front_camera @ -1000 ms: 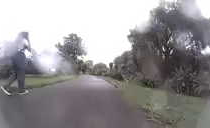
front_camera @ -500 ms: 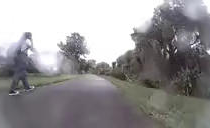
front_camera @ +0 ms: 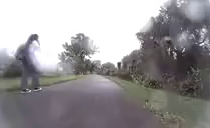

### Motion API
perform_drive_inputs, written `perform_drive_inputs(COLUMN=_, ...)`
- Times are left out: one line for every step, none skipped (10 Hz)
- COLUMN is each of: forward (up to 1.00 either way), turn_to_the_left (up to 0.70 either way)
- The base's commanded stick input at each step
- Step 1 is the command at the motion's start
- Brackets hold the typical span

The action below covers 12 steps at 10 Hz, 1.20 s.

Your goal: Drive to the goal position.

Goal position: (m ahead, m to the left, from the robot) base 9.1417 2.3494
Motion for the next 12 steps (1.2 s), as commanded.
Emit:
perform_drive_inputs(forward=0.85, turn_to_the_left=0.0)
perform_drive_inputs(forward=0.85, turn_to_the_left=0.0)
perform_drive_inputs(forward=0.85, turn_to_the_left=0.0)
perform_drive_inputs(forward=0.85, turn_to_the_left=0.0)
perform_drive_inputs(forward=0.85, turn_to_the_left=0.0)
perform_drive_inputs(forward=0.85, turn_to_the_left=0.0)
perform_drive_inputs(forward=0.85, turn_to_the_left=0.0)
perform_drive_inputs(forward=0.85, turn_to_the_left=0.0)
perform_drive_inputs(forward=0.85, turn_to_the_left=0.0)
perform_drive_inputs(forward=0.85, turn_to_the_left=0.0)
perform_drive_inputs(forward=0.85, turn_to_the_left=0.0)
perform_drive_inputs(forward=0.85, turn_to_the_left=0.0)
